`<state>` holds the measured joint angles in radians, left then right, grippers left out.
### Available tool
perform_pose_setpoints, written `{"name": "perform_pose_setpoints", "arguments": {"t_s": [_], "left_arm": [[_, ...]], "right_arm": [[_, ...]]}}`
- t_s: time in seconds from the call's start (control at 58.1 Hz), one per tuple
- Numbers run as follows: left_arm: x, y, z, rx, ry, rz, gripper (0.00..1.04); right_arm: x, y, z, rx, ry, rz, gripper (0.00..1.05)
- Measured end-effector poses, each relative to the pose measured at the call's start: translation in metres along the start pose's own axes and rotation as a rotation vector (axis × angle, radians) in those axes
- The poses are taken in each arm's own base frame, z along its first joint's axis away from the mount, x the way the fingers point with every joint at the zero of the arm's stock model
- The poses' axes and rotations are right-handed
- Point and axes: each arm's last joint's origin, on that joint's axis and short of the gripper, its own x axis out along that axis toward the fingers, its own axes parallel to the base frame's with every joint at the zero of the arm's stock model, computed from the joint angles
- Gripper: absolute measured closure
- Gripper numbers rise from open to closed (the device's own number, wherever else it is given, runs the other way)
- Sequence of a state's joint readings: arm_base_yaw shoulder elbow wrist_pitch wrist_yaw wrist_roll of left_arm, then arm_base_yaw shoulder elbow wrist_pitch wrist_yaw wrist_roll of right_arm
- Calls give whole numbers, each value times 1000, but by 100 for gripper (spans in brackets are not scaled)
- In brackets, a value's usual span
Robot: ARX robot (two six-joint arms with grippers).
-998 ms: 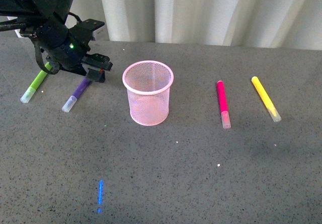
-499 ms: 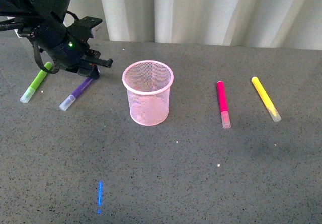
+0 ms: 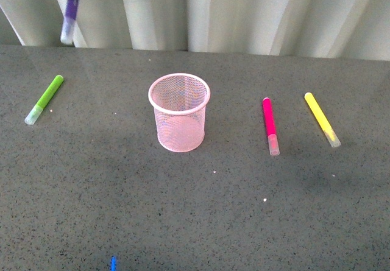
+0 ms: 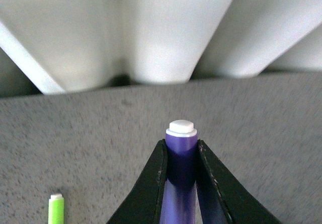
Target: Insert purple and pink pens into pink cup
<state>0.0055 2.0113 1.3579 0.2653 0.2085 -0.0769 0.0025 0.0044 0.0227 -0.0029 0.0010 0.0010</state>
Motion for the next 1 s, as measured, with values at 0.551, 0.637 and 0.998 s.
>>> {"name": "perform_pose_setpoints", "arguments": {"t_s": [0.551,0.637,0.998], "left_arm": [[-54,-71,-65,-201,-339,-43,92],[-57,-86,-67,-206,-373,-70,92],[-52,-128,-97,-219,-395,-148,92]], "right_arm": [[0,0,0,0,0,0,7],[0,0,0,0,0,0,7],[0,0,0,0,0,0,7]]}}
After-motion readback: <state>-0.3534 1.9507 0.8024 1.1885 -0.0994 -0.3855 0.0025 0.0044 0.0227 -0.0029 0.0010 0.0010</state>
